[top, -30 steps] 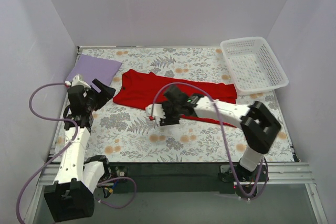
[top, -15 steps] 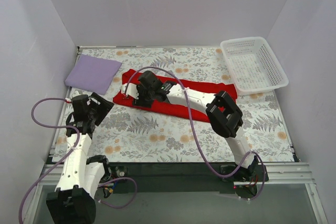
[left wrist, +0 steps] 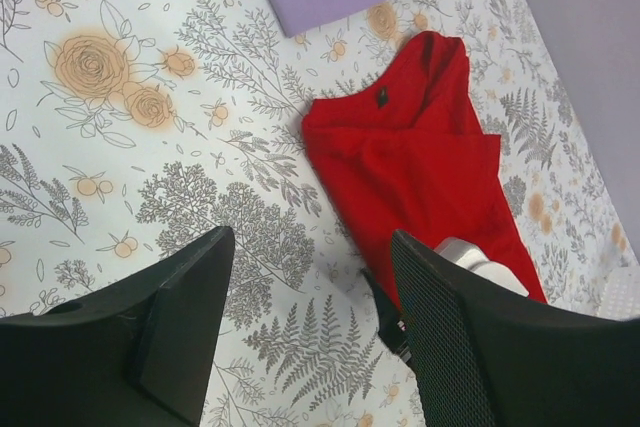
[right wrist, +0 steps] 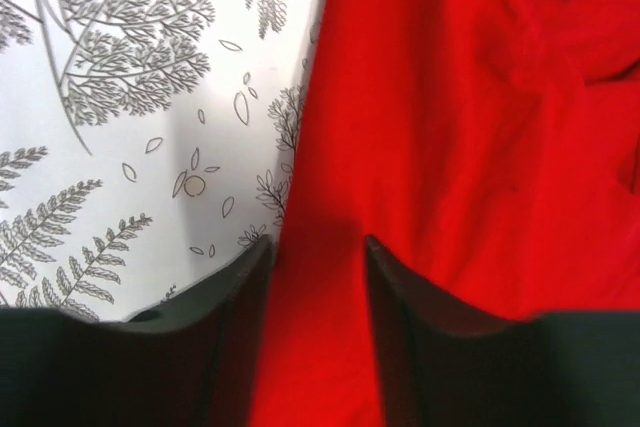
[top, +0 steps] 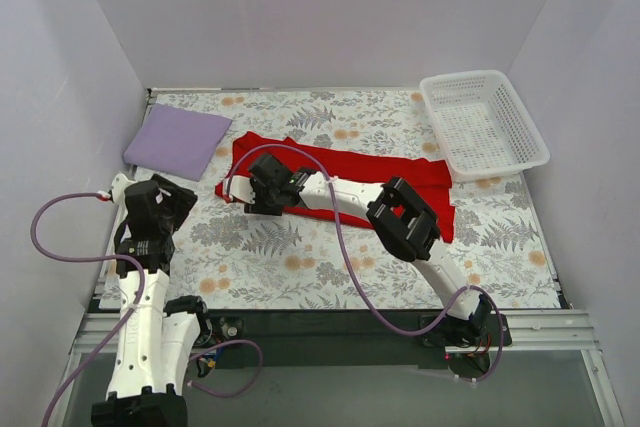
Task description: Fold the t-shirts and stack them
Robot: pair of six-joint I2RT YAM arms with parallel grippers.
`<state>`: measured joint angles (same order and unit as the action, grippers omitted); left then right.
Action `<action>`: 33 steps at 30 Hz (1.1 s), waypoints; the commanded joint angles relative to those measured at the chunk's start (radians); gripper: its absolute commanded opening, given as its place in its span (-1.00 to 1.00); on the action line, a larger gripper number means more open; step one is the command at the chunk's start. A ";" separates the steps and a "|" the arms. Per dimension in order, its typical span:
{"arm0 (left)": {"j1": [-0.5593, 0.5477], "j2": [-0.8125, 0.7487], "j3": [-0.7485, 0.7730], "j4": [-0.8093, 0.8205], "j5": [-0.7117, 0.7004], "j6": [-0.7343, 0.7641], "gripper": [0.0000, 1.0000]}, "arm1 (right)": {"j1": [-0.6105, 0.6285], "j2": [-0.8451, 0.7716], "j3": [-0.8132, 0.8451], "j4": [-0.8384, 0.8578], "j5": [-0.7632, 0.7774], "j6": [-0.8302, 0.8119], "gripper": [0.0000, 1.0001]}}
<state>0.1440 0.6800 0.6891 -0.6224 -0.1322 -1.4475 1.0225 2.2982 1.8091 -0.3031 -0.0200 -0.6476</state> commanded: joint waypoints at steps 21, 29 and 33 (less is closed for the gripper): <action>-0.001 -0.002 0.044 -0.063 -0.063 0.013 0.19 | 0.151 -0.060 -0.005 -0.080 -0.104 0.190 -0.09; -0.001 0.010 0.066 -0.059 -0.050 0.032 0.19 | -0.073 -0.148 0.077 -0.128 -0.403 0.219 0.32; -0.001 0.018 0.064 -0.048 -0.018 0.045 0.20 | -0.206 -0.016 0.260 -0.156 -0.529 0.331 0.35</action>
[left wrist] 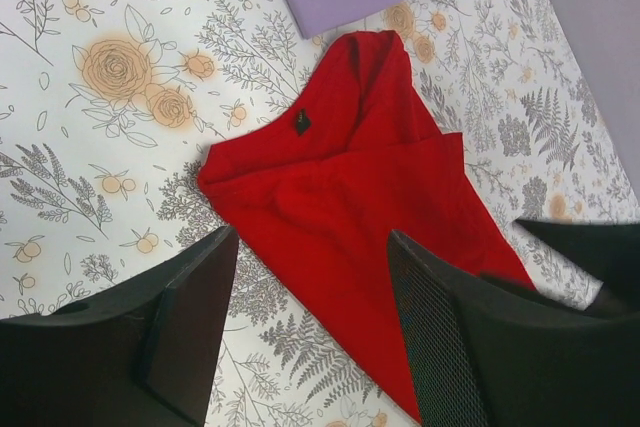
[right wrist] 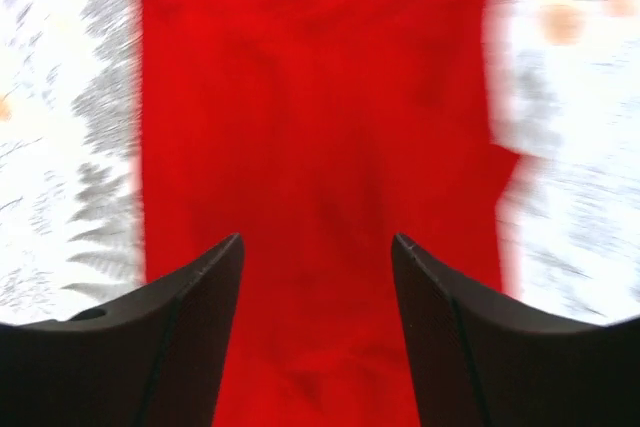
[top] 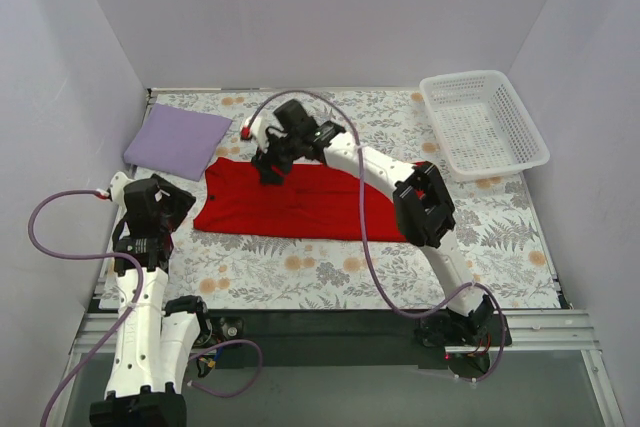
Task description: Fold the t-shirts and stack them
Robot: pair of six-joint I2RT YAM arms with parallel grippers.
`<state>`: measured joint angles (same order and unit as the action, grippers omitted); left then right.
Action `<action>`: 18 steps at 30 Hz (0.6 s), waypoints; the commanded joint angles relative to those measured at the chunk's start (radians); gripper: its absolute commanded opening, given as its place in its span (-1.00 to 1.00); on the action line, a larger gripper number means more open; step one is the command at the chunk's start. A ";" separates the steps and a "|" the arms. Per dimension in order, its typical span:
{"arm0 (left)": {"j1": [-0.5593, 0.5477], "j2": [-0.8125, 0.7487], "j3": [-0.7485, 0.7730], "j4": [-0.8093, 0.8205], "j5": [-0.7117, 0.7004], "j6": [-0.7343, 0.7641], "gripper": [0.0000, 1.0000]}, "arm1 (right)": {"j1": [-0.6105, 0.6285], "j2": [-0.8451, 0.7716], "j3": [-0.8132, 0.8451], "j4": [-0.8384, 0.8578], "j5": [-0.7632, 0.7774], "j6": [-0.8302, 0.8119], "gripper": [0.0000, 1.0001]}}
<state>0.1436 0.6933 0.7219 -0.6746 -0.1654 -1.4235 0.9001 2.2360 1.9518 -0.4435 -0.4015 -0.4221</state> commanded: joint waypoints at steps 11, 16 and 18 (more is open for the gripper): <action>-0.001 0.023 0.007 0.050 0.086 0.038 0.12 | -0.211 0.323 0.351 0.074 -0.160 0.272 0.38; -0.001 0.032 0.005 0.066 0.105 0.032 0.11 | -0.230 0.358 0.335 0.088 -0.192 0.319 0.36; -0.001 0.032 0.002 0.070 0.112 0.029 0.10 | -0.230 0.362 0.306 0.086 -0.209 0.342 0.33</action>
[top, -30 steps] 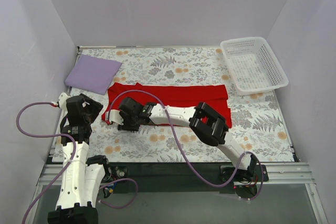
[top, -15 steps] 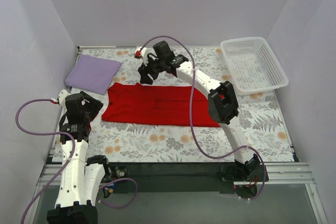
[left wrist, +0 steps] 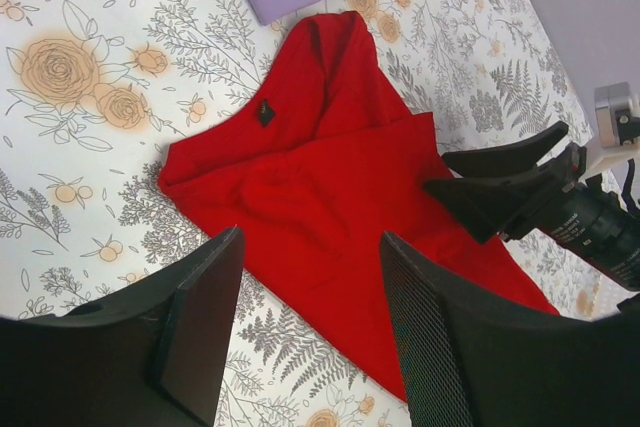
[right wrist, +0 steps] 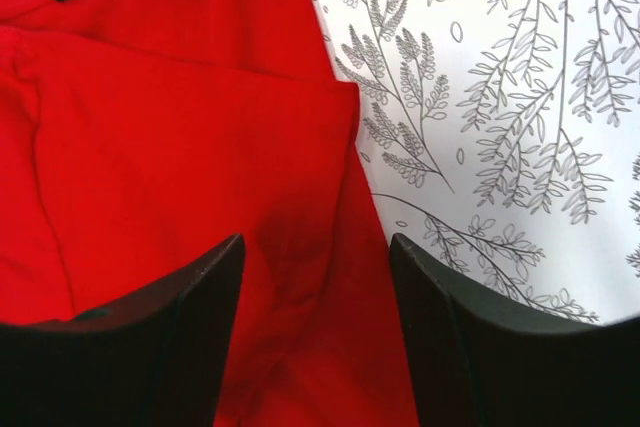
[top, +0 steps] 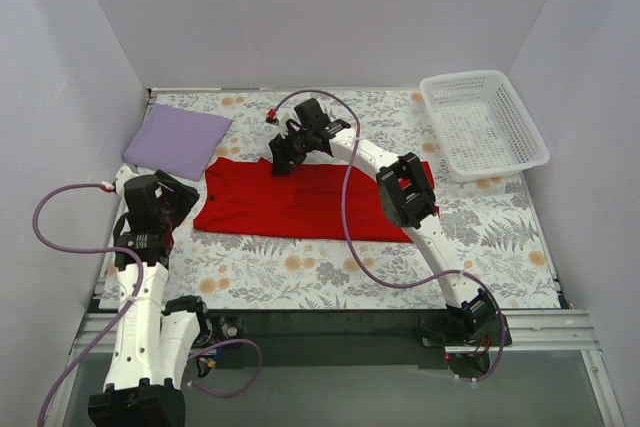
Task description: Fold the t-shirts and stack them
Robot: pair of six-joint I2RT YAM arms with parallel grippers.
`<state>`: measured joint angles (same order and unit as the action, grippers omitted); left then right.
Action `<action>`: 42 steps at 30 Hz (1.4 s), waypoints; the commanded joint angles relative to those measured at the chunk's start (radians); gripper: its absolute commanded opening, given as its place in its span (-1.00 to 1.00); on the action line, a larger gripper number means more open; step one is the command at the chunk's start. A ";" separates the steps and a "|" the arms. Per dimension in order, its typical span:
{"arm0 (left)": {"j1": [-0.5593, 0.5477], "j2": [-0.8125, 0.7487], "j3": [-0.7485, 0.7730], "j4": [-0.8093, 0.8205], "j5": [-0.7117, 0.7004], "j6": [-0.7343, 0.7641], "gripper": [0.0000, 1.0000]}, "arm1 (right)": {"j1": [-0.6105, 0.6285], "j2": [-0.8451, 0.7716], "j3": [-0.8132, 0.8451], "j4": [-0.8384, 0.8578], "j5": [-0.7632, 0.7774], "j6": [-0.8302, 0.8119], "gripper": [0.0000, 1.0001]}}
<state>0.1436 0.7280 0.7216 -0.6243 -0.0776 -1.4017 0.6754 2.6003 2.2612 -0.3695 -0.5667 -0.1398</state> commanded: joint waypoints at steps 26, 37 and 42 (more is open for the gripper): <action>-0.001 0.072 -0.111 0.153 0.291 -0.019 -0.01 | -0.224 -0.062 -0.026 0.044 0.402 0.155 -0.97; -0.065 0.314 -0.185 0.501 0.535 -0.134 0.00 | -0.283 -0.302 -0.159 0.038 0.273 -0.024 0.25; -0.242 0.562 -0.081 0.572 0.383 -0.213 0.01 | -0.277 -0.533 -0.336 -0.047 0.182 -0.182 0.51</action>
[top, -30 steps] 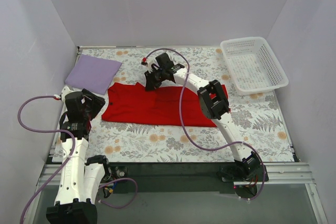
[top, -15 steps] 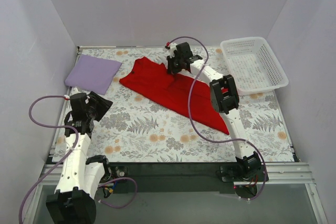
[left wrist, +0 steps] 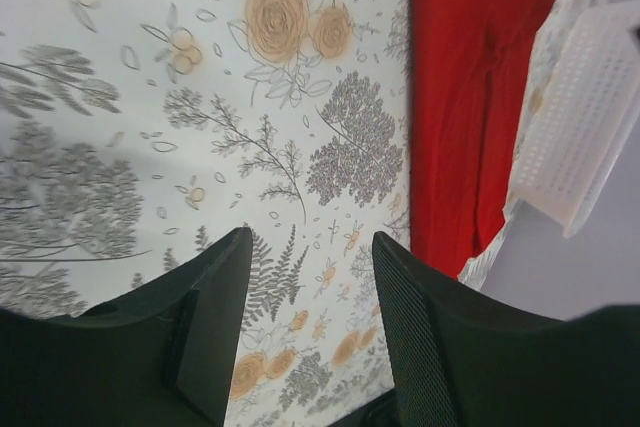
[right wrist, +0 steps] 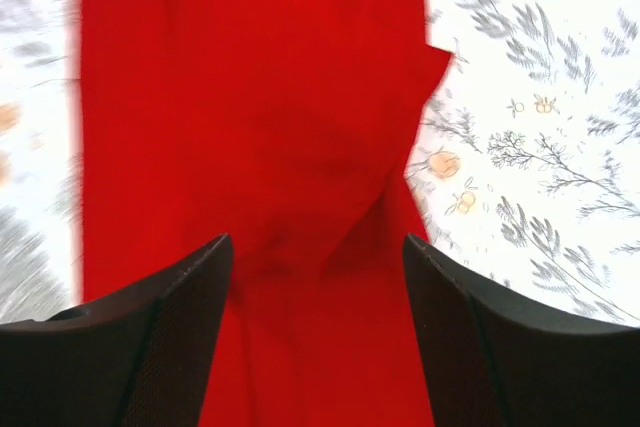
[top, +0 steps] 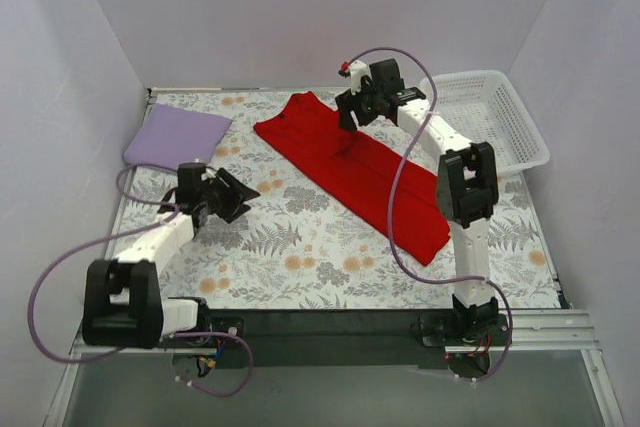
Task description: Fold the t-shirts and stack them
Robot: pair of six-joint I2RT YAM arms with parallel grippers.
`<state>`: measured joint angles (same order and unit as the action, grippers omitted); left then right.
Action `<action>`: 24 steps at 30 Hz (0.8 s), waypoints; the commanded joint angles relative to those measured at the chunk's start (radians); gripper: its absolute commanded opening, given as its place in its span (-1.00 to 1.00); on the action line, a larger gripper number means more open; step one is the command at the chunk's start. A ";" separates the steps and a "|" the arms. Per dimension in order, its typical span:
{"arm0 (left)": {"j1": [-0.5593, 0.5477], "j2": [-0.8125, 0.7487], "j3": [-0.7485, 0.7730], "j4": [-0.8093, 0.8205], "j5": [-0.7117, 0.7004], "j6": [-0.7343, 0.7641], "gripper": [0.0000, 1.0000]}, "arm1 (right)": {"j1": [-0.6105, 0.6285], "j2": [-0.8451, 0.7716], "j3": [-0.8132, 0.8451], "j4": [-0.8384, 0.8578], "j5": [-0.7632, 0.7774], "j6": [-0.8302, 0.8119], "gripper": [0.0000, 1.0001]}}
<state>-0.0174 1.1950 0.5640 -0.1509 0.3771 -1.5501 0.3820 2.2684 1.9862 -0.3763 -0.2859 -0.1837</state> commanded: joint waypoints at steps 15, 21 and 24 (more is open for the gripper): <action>-0.250 0.860 0.785 -0.263 -0.402 -0.283 -0.02 | -0.072 -0.996 -0.954 -0.127 -0.208 -0.482 0.65; -0.250 1.021 0.950 -0.346 -0.408 -0.239 -0.37 | -0.140 -1.081 -1.032 -0.125 -0.236 -0.494 0.66; -0.250 1.066 1.008 -0.386 -0.394 -0.191 -0.78 | -0.153 -1.101 -1.037 -0.130 -0.245 -0.497 0.66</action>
<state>-0.2668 2.1921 1.5654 -0.3836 0.0486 -1.8004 0.2401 1.2026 0.9516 -0.5262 -0.4908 -0.6601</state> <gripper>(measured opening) 0.136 0.828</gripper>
